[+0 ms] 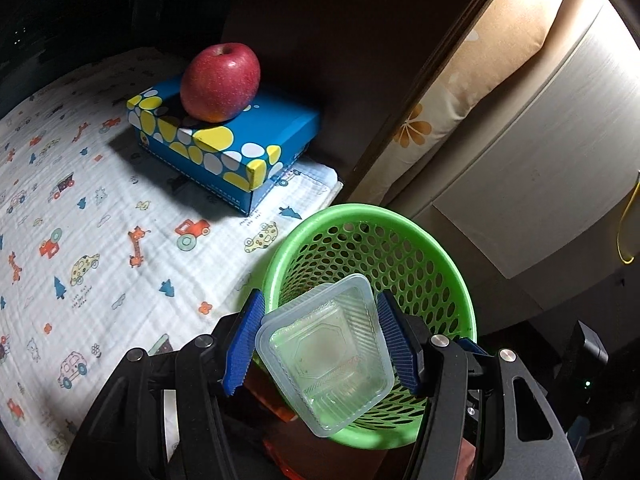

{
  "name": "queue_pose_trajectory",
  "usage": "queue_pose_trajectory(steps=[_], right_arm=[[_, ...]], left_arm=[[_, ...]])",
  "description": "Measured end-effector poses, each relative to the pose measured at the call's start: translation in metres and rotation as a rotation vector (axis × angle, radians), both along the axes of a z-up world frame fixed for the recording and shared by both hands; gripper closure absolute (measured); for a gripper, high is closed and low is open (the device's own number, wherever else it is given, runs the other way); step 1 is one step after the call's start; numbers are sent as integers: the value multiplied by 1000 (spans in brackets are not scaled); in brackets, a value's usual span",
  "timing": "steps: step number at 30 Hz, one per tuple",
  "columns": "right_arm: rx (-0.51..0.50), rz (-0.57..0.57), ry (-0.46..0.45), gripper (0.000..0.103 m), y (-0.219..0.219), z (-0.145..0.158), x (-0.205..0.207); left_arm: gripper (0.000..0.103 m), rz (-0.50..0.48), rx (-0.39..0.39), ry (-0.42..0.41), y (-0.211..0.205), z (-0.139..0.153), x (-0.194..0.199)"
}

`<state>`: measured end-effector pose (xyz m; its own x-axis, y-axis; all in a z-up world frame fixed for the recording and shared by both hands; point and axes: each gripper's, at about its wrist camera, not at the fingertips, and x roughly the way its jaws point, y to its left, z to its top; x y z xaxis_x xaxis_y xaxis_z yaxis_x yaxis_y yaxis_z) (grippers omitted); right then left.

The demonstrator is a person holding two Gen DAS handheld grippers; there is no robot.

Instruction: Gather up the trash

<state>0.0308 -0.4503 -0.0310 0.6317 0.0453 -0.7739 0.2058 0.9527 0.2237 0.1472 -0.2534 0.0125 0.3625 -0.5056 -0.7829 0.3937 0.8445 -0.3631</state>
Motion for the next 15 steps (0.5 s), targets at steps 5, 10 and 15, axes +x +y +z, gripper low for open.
queue_pose_trajectory(steps=[5, 10, 15], right_arm=[[8, -14, -20, 36, -4, 4, -7], [15, -22, -37, 31, -5, 9, -15], [27, -31, -50, 28, -6, 11, -20]], left_arm=[[46, -35, 20, 0, -18, -7, -2], [46, -64, 47, 5, -32, -17, -2], [46, -89, 63, 14, -40, -26, -3]])
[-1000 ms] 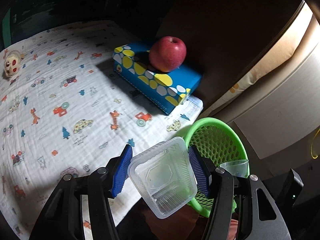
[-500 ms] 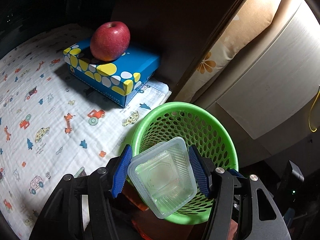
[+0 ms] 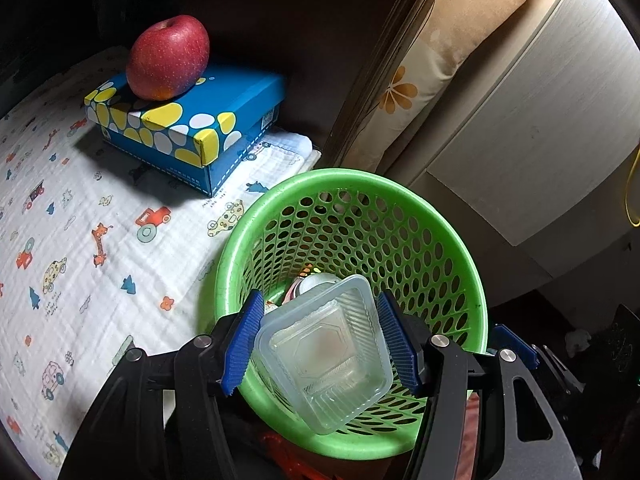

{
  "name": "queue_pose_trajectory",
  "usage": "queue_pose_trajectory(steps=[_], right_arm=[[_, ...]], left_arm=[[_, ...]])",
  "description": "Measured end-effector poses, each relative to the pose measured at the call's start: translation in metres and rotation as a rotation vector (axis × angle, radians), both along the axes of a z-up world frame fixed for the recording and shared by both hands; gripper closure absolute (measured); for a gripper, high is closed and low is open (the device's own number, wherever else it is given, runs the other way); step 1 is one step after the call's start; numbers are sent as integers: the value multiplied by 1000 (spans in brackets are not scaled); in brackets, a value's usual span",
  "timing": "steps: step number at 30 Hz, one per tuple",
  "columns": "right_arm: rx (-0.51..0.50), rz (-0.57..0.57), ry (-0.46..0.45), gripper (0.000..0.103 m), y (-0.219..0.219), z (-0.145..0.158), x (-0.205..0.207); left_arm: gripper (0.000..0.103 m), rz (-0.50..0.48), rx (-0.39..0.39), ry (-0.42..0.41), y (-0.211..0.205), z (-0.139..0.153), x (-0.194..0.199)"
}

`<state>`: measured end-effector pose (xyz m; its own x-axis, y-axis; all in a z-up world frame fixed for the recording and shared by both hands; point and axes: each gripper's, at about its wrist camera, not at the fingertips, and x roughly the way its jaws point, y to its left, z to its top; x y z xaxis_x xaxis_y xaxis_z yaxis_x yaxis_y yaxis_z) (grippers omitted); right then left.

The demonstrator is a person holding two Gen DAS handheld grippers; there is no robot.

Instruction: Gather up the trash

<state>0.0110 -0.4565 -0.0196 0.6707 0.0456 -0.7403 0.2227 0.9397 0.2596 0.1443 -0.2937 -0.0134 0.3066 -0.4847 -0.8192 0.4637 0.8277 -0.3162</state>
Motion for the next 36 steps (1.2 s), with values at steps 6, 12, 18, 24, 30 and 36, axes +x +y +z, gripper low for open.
queue_pose_trajectory(steps=[6, 12, 18, 24, 30, 36], right_arm=[[4, 3, -3, 27, 2, 1, -3], [4, 17, -2, 26, 8, 2, -3], [3, 48, -9, 24, 23, 5, -1], [-1, 89, -20, 22, 42, 10, 4], [0, 143, -36, 19, 68, 17, 15], [1, 205, -51, 17, 98, 23, 26]], left_arm=[[39, -19, 9, 12, -4, -8, -2], [30, -24, 15, -12, 4, -4, -6], [23, 14, 44, -70, 31, 5, -13], [19, 66, 71, -130, 64, 17, -23], [13, 132, 108, -194, 98, 27, -28], [10, 201, 136, -238, 134, 33, -35]])
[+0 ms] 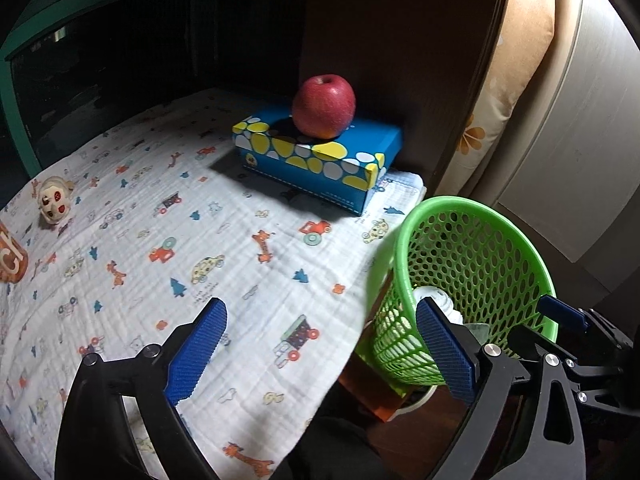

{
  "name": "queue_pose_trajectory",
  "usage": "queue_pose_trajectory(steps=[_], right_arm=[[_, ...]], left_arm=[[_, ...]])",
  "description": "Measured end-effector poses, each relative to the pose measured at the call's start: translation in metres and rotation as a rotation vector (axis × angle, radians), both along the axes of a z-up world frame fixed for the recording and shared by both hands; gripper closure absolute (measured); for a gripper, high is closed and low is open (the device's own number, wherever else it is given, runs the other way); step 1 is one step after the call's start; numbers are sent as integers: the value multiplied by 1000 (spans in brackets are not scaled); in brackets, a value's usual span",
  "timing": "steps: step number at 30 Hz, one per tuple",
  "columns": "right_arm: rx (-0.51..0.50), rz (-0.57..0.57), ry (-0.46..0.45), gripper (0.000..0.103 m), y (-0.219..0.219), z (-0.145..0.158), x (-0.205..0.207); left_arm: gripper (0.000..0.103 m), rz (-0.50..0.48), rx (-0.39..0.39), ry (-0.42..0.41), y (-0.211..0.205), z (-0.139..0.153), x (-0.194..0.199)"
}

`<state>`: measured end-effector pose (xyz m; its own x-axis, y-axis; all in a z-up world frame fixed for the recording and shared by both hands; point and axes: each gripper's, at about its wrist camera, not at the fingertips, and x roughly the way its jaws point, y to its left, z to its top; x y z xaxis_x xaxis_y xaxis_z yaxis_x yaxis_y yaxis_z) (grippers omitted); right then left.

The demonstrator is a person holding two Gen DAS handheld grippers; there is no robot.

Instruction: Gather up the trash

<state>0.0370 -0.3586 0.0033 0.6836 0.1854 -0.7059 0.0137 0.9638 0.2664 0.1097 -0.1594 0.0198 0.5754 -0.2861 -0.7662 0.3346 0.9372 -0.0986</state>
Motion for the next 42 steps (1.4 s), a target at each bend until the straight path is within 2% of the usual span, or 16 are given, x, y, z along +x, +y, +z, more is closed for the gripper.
queue_pose_trajectory(steps=[20, 42], right_arm=[[-25, 113, -36, 14, 69, 15, 23], [-40, 118, -80, 12, 86, 24, 9]], left_arm=[[10, 218, 88, -82, 96, 3, -26], [10, 285, 66, -111, 130, 13, -55]])
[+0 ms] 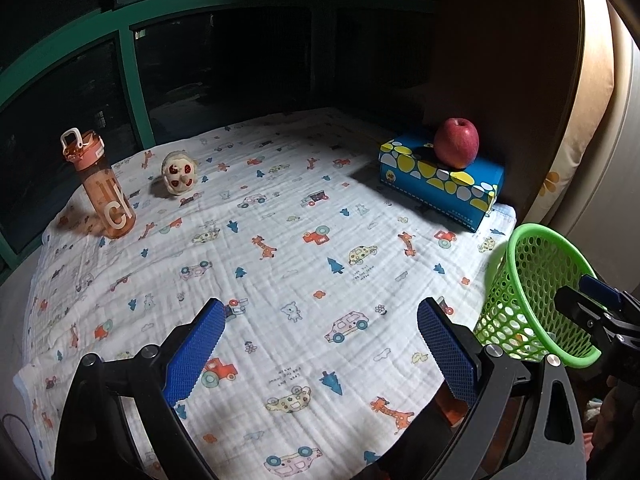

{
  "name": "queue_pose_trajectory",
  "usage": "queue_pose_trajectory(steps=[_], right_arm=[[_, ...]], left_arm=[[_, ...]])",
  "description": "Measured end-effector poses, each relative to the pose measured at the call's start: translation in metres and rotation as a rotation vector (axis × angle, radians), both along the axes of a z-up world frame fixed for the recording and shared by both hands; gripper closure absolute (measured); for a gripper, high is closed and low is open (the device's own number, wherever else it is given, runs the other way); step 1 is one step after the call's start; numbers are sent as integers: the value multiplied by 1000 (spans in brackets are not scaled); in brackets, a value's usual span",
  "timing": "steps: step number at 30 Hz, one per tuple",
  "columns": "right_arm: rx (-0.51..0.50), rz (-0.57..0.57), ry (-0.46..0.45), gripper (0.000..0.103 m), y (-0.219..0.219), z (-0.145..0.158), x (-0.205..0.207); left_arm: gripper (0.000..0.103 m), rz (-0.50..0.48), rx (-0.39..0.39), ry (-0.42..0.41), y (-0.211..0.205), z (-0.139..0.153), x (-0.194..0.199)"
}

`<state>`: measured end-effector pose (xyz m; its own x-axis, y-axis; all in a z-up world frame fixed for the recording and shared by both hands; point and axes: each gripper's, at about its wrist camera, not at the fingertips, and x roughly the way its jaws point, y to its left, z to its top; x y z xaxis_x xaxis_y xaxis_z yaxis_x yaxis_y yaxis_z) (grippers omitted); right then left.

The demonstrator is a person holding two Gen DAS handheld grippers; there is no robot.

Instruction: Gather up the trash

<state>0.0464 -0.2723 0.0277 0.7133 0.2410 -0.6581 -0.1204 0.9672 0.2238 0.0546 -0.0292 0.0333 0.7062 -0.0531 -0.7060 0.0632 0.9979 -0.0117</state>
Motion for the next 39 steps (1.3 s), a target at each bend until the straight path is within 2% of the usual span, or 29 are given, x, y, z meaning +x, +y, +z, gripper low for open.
queue_pose_trajectory(steps=[39], right_arm=[[1, 8, -8, 8, 3, 3, -1]], left_arm=[[9, 23, 3, -12, 3, 5, -6]])
